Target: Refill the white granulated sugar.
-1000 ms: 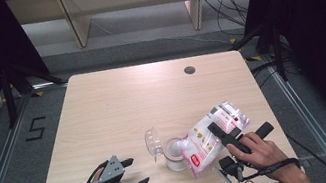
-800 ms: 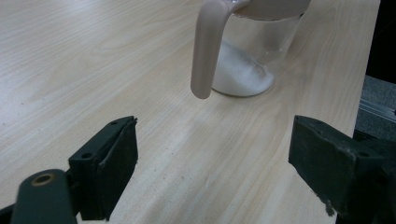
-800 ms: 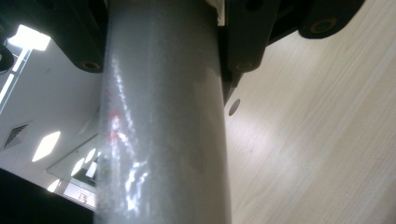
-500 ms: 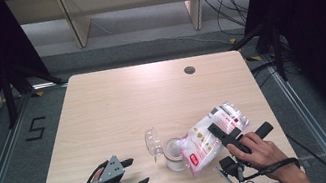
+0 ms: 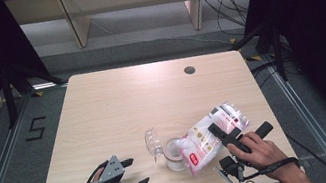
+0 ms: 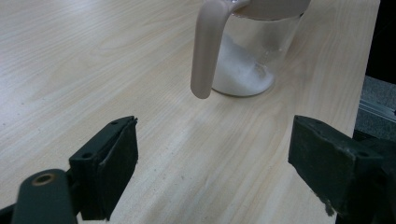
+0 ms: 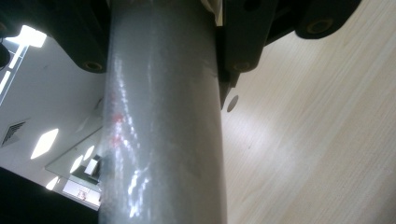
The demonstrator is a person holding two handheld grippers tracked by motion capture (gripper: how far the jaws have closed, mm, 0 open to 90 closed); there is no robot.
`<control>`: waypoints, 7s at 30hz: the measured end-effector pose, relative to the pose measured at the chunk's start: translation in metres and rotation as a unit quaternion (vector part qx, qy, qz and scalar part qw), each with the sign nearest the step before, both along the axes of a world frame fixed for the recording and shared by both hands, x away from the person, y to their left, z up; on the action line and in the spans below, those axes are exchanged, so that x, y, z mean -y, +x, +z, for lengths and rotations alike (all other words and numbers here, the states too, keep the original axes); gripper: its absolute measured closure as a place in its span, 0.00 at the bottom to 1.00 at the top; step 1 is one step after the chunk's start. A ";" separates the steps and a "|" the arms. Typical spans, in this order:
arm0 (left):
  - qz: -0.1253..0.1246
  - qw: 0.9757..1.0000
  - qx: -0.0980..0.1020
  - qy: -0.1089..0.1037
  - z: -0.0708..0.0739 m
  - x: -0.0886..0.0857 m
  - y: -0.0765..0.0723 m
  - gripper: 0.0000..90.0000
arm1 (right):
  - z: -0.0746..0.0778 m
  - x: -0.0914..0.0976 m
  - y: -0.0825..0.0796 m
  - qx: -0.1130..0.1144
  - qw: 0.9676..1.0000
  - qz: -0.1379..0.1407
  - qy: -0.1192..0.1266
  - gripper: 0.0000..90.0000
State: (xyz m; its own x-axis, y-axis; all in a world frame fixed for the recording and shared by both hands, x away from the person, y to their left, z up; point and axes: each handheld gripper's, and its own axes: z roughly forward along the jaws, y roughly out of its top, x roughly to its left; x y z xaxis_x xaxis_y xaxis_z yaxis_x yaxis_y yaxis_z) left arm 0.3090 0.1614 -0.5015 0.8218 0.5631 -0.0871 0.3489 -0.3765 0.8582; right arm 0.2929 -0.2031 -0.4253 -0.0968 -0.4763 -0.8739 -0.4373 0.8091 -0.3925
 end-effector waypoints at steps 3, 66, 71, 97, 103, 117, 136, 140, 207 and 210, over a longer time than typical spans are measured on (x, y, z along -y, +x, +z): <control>-0.001 1.000 0.002 0.010 0.001 -0.001 0.000 0.17 | 0.001 0.000 0.000 -0.001 1.000 -0.001 -0.004 0.74; 0.005 1.000 0.001 0.001 0.001 -0.001 -0.001 0.17 | 0.002 0.000 0.001 -0.008 1.000 -0.005 0.001 0.74; 0.003 1.000 -0.003 -0.008 0.000 0.001 -0.001 0.17 | 0.003 -0.001 0.001 -0.003 1.000 0.000 -0.005 0.74; 0.003 1.000 0.000 0.006 0.001 -0.001 0.000 0.17 | 0.006 -0.003 0.002 0.000 1.000 0.007 -0.023 0.75; 0.004 1.000 -0.001 0.000 0.000 -0.001 0.000 0.17 | 0.006 -0.003 0.002 0.000 1.000 0.007 -0.024 0.75; 0.005 1.000 -0.003 -0.008 0.001 -0.001 -0.001 0.17 | 0.005 -0.003 0.002 -0.005 1.000 0.001 -0.007 0.75; 0.005 1.000 -0.003 -0.008 0.001 -0.001 -0.001 0.17 | 0.003 -0.003 0.002 -0.007 1.000 0.004 -0.004 0.76; 0.008 1.000 -0.003 -0.007 0.001 0.000 -0.002 0.17 | 0.003 -0.002 0.002 -0.009 1.000 0.004 -0.003 0.76; 0.004 1.000 0.000 -0.008 0.001 -0.001 -0.001 0.17 | 0.000 -0.001 0.003 -0.012 1.000 0.014 -0.013 0.81; 0.005 1.000 -0.002 -0.007 0.001 -0.001 -0.002 0.17 | 0.002 -0.002 0.002 -0.007 1.000 0.015 -0.016 0.82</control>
State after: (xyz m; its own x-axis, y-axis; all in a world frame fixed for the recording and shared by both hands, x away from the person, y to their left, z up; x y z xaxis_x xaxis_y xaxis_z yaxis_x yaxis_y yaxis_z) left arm 0.3075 0.1624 -0.5001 0.8163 0.5691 -0.0983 0.3556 -0.3612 0.8620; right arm 0.2945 -0.2016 -0.4233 -0.0951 -0.5074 -0.8564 -0.4669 0.7826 -0.4118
